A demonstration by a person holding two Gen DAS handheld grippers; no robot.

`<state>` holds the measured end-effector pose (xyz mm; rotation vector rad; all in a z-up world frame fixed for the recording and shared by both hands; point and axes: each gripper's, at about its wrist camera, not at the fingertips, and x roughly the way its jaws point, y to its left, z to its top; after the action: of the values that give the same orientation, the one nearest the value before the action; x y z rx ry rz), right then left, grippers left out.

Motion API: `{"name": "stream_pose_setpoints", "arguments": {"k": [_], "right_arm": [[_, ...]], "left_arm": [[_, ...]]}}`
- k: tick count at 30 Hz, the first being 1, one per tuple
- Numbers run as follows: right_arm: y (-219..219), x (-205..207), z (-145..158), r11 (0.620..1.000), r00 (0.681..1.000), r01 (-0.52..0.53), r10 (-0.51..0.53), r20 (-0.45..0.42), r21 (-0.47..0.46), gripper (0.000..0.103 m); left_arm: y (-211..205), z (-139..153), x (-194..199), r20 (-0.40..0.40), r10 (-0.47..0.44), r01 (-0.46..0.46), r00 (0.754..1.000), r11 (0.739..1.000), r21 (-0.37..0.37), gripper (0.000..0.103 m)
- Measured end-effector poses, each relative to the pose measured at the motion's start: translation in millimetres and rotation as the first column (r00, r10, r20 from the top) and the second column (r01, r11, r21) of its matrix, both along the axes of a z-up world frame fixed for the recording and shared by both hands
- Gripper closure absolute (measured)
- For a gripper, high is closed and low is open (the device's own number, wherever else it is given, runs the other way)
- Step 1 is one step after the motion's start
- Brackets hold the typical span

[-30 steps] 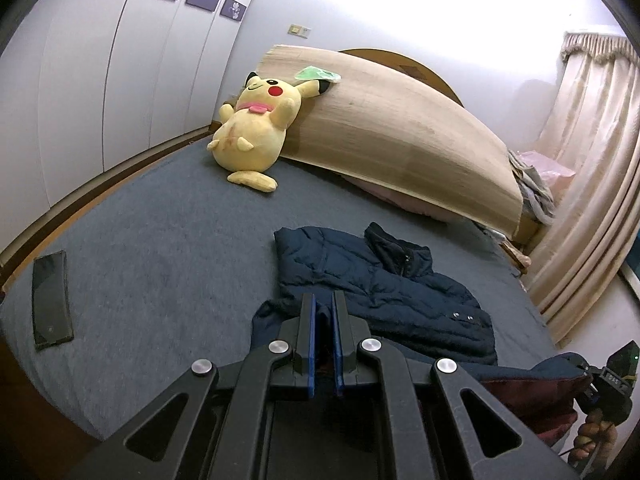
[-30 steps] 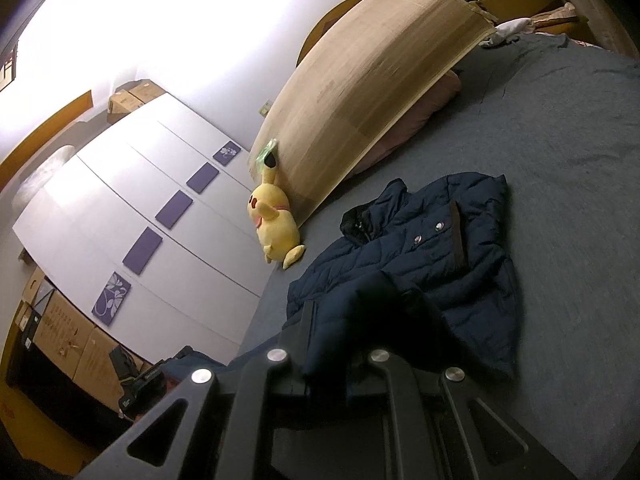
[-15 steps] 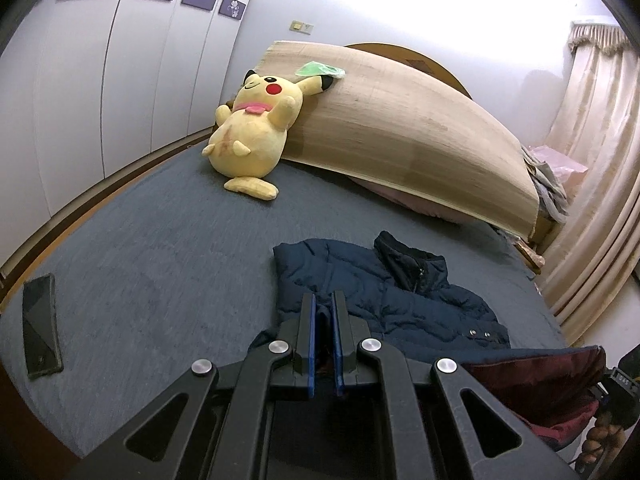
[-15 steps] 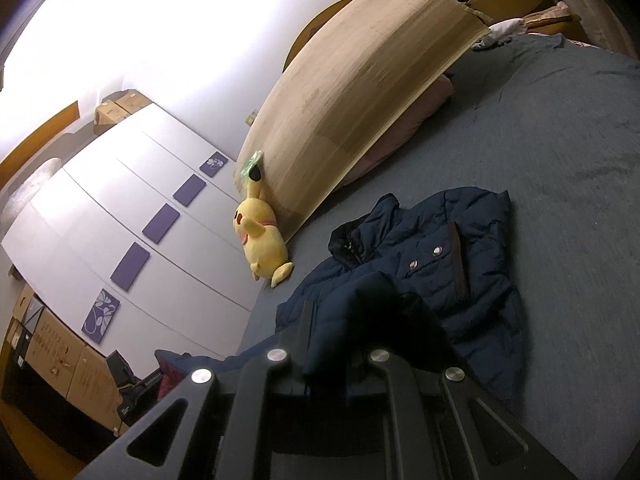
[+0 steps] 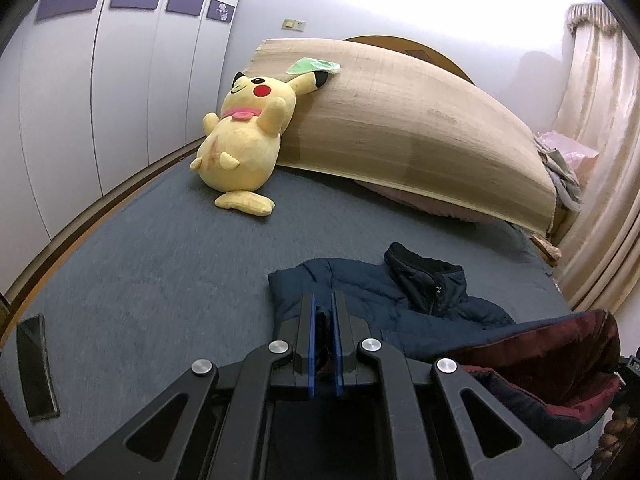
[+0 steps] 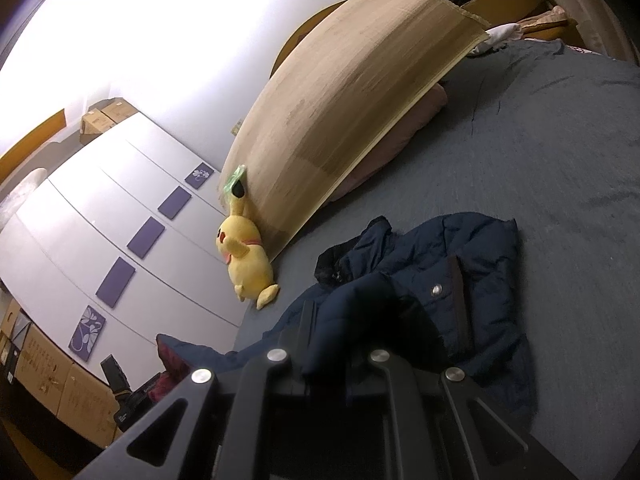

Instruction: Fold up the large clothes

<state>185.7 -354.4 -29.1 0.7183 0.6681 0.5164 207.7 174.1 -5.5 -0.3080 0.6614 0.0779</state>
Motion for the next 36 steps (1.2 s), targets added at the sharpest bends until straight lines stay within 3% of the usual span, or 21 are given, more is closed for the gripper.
{"name": "stream_pose_setpoints", "arguments": {"k": [25, 32, 36], "right_arm": [[11.1, 82.8, 5.1, 0.996, 0.997, 0.066, -0.069, -0.044, -0.065, 0.092], [9.6, 118.2, 4.6, 0.996, 0.991, 0.088, -0.090, -0.098, -0.026, 0.092], [15.1, 140.8, 3.7, 0.995, 0.989, 0.091, -0.096, -0.113, -0.049, 0.092]], "left_arm": [[-2.1, -17.7, 92.2, -0.063, -0.014, 0.017, 0.998, 0.999, 0.047, 0.096], [-2.5, -15.8, 131.3, -0.084, -0.036, 0.041, 0.996, 0.998, 0.048, 0.096], [-4.5, -21.3, 153.0, -0.104, -0.036, 0.043, 0.994, 0.997, 0.070, 0.096]]}}
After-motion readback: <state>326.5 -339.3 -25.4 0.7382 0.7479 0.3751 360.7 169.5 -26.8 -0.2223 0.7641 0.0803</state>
